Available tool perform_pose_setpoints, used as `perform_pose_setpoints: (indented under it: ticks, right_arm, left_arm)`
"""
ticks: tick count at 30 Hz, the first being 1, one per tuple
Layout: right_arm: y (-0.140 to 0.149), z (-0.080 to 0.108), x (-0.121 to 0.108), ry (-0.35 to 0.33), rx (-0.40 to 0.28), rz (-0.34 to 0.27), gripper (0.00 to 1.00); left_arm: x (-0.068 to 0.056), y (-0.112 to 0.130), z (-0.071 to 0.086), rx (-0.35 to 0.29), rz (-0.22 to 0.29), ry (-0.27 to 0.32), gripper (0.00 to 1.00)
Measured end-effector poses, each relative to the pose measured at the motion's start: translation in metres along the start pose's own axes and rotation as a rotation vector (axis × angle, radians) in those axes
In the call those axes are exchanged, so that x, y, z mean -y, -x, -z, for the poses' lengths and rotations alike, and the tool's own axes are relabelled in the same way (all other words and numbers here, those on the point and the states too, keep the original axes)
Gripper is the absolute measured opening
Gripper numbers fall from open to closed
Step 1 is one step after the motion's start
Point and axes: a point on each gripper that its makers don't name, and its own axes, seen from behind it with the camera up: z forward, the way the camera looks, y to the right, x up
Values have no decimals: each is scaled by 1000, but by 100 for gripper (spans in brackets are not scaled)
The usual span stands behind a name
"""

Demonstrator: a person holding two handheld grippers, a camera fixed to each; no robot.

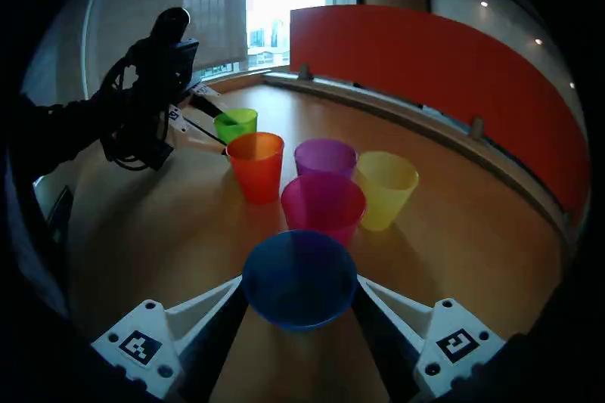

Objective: Pour water

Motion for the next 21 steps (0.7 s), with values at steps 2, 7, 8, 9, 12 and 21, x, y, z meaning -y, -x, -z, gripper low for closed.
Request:
perform_pose_setpoints:
  ticks: [2,7,8,9,12,21]
  right_arm:
    - [-2,2,0,0,-7,-3,90]
    - [-12,8,1,4,-27,3,90]
    - [-14,9,2,5,-31,5,90]
    - [-16,11,2,7,-35,7,90]
    - [-21,16,3,12,-46,14,90]
    - [-37,30,5,31,-80,23,90]
  left_arm:
    - [0,-1,2,-3,-1,-3,79]
    - [-2,-8,9,-17,-3,-10,79]
    - [-2,-10,11,-20,-3,-12,79]
    - [-3,-11,13,-24,-3,-14,79]
    - [-4,-16,20,-34,-4,-18,79]
    - [-8,-27,38,-62,-3,-31,79]
